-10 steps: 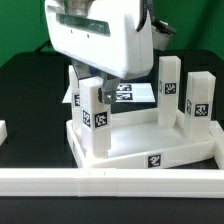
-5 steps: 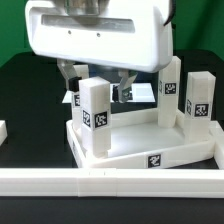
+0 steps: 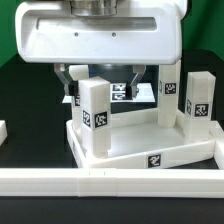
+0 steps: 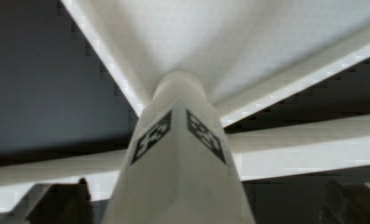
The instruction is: Assemble desk
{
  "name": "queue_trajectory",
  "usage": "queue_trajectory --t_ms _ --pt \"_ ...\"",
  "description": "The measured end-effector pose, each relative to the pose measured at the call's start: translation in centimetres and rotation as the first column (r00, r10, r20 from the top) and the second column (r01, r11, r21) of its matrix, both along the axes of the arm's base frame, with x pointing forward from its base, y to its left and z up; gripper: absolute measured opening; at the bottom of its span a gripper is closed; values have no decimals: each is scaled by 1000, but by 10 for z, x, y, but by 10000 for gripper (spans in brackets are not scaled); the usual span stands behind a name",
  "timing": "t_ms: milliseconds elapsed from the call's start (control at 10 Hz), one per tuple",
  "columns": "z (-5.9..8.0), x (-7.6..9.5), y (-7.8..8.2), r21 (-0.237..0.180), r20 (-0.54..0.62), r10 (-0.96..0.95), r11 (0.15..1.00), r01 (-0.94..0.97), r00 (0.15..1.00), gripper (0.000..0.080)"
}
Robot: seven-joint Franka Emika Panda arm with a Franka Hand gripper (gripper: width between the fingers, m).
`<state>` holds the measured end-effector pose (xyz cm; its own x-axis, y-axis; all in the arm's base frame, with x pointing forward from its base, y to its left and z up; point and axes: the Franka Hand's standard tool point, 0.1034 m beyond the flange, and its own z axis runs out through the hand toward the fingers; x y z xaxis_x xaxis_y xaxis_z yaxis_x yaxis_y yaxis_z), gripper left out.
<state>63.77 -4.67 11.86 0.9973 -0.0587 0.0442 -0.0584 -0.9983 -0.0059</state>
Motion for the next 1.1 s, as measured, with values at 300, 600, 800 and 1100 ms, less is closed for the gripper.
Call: queue_trajectory --t_ms 300,600,800,1100 --pt "1 -1 0 -10 0 212 977 -212 977 649" --pt "2 0 -4 -27 -6 377 926 -377 926 649" --pt "2 0 -5 -29 -6 384 923 -384 923 649" --pt "2 0 -5 -29 -7 384 923 -384 923 287"
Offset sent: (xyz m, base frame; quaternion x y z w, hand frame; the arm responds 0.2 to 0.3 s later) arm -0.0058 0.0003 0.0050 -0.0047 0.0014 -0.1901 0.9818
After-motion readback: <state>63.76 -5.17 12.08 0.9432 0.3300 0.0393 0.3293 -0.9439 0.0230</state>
